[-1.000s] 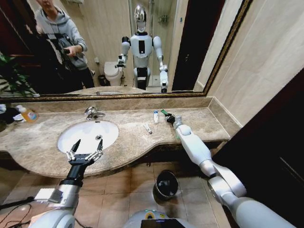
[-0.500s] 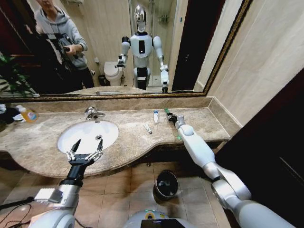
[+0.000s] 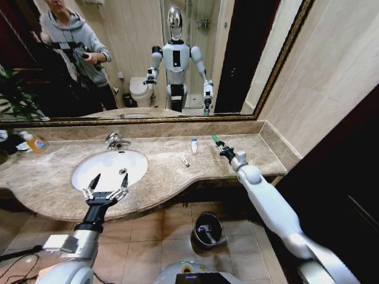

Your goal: Pick up the trash from the sink and place it in the trash bin.

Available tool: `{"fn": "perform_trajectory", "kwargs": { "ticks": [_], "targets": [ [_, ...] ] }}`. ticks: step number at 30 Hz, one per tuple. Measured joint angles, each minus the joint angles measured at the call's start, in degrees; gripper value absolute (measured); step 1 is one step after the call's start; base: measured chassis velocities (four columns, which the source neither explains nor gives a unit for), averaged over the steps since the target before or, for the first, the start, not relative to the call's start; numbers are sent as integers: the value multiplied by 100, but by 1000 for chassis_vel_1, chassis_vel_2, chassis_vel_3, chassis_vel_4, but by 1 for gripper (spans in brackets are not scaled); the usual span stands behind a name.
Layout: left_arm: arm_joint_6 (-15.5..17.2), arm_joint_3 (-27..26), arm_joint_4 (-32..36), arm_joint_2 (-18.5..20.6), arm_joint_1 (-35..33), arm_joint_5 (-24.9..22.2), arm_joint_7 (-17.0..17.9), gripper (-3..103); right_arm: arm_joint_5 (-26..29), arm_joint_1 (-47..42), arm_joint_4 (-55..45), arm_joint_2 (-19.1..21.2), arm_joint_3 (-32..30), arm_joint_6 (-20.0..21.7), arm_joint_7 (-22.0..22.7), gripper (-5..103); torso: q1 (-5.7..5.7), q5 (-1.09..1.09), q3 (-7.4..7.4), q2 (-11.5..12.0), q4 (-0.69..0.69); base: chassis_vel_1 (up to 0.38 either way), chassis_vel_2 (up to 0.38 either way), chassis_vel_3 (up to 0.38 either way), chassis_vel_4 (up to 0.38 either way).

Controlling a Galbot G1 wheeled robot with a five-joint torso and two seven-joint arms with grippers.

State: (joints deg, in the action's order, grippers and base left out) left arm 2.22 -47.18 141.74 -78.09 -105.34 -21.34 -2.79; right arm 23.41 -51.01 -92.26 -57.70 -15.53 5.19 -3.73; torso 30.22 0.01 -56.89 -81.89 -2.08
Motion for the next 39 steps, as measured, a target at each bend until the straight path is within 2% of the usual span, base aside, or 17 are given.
{"fn": "perform_trajectory", "kwargs": {
  "ticks": [2, 7, 8, 9, 12, 14, 22, 24, 25, 27, 28, 30, 34, 35, 36, 39],
  "targets": [
    [0, 0, 0, 0, 0, 0, 0, 100, 6, -151, -144, 44, -42, -17, 17, 21, 0, 0, 0, 0, 1, 0, 0, 0, 0],
    [0, 1, 0, 0, 0, 0, 0, 100, -39, -740, -683, 74, -142, -172, 64, 21, 0, -1, 0, 0, -6, 0, 0, 0, 0],
    [0, 0, 0, 0, -1, 0, 0, 100, -113, -944, -779, 30, -320, -255, 82, 21, 1, 5, -1, 1, -7, 0, 0, 0, 0],
    [0, 1, 0, 0, 0, 0, -1, 100, -163, -1174, -879, 1, -537, -316, 101, 21, 1, -3, 0, 0, -6, 0, 0, 0, 0],
    [0, 1, 0, 1, 0, 0, 0, 100, -193, -1507, -1018, -27, -775, -360, 128, 21, 1, -4, -1, 0, -3, 0, 0, 0, 0],
    [0, 0, 0, 0, 0, 0, 0, 100, -266, -2225, -1325, -77, -1135, -450, 162, 21, 1, 1, 0, 0, -2, 0, 0, 0, 0],
    [0, 0, 0, 0, -1, 0, -1, 100, -691, -3609, -2028, -377, -1554, -791, 176, 21, 1, -1, 0, 0, -3, 0, 0, 0, 0],
    [0, 0, 0, 0, 0, 0, 0, 100, -1003, -4338, -2247, -566, -1598, -1127, 176, 21, 0, -2, 0, 0, -4, 0, 0, 0, 0],
    [0, 0, 0, 0, 0, 0, 0, 100, -1003, -4338, -2247, -566, -1598, -1127, 176, 21, 0, -2, 0, 0, -4, 0, 0, 0, 0],
    [0, 0, 0, 0, -1, 0, 0, 100, -1227, -4679, -2256, -637, -1598, -1391, 156, 21, 0, 0, 0, 0, -1, 0, 0, 0, 0],
    [0, 0, 0, 0, 0, 0, -1, 100, -1594, -5067, -2219, -697, -1589, -1781, 138, 21, 0, -3, 0, 0, -2, 0, 0, 0, 0],
    [0, 1, 0, 0, -1, 0, -1, 100, -1957, -5449, -2083, -766, -1531, -2124, 140, 21, 0, -3, 0, 0, -2, 0, 0, 0, 0],
    [0, 1, 0, 0, 0, 0, -1, 100, -2287, -5655, -1806, -852, -1414, -2370, 169, 21, 0, -2, 0, 0, -2, 0, 0, 0, 0],
    [0, 1, 0, 0, 0, 0, -1, 100, -2531, -5670, -1508, -936, -1333, -2488, 199, 21, 0, -2, 0, 0, -3, 0, 0, 0, 0],
    [0, 0, 0, 0, 0, 0, -1, 100, -2817, -5646, -1205, -1020, -1264, -2490, 271, 21, 0, 1, -1, 0, -3, 0, 0, 0, 0],
    [0, 0, 0, 0, 0, 0, -1, 100, -3072, -5591, -882, -1113, -1179, -2355, 293, 21, 0, 1, -1, 0, -2, 0, 0, 0, 0]
  ]
}}
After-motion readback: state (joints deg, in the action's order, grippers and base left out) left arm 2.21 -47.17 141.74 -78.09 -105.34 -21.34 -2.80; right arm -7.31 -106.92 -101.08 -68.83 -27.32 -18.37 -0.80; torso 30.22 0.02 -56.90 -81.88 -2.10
